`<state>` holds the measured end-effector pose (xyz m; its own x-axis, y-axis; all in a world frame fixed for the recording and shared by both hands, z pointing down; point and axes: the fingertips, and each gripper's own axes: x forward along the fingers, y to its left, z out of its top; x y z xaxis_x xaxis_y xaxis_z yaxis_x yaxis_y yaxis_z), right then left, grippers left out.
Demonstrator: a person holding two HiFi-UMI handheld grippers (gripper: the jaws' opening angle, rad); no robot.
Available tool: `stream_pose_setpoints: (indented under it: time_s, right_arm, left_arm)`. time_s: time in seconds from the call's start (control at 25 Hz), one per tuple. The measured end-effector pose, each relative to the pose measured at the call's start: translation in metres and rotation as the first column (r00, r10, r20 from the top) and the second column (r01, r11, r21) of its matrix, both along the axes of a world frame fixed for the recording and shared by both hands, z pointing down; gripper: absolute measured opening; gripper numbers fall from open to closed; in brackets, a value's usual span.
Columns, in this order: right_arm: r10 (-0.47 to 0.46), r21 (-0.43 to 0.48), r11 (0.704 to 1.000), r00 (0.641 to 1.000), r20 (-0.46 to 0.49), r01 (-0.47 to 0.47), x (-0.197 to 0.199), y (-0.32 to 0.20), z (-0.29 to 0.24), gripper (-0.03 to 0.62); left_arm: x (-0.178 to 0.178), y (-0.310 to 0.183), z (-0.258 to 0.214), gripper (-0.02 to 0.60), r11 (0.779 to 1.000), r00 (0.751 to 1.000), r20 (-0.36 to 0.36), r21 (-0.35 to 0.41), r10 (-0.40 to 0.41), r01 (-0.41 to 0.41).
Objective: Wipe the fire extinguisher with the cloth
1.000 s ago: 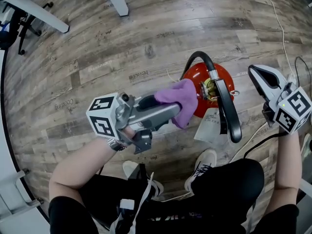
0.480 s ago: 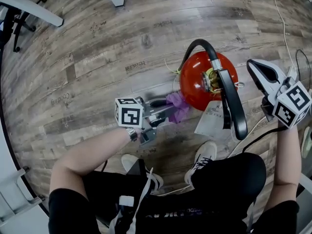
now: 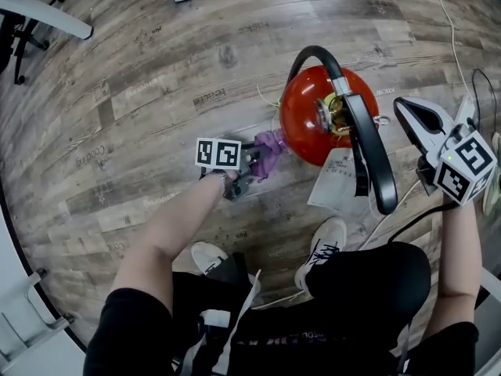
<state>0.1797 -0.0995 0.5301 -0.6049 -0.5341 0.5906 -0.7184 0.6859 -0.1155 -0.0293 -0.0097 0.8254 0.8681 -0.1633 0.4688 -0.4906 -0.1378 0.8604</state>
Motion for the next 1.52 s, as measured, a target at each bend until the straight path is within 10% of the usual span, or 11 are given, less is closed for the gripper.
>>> stream_pose_setpoints:
  time_s: [0.24,0.48,0.96,1.08,1.52]
  right_arm:
    - [0.007,0.015,1.0,1.0,0.004,-0.008,0.003,0.003,-0.008,0.005]
    - [0.016,0.036,0.999,1.0,0.002,-0.016,0.005,0.0,-0.02,0.005]
    - [0.021,0.046,0.999,1.0,0.0,-0.021,0.006,0.001,-0.022,0.005]
    - [0.024,0.041,0.999,1.0,0.002,-0.024,0.008,0.002,-0.019,0.005]
    - [0.065,-0.002,0.998,0.997,0.031,-0.065,0.02,0.008,0.011,0.005]
  left_arm:
    - [0.018,0.024,-0.057,0.064,0.999,0.988,-0.156,-0.04,0.02,-0.027]
    - [0.053,0.035,-0.21,0.064,0.981,0.895,-0.407,0.129,0.184,-0.143]
    - [0.083,0.032,-0.37,0.064,0.937,0.747,-0.596,0.335,0.295,-0.103]
    - [0.086,0.029,-0.357,0.064,0.932,0.765,-0.578,0.354,0.285,-0.08]
    - [0.096,0.031,-0.127,0.066,0.992,0.969,-0.241,0.121,0.047,-0.018]
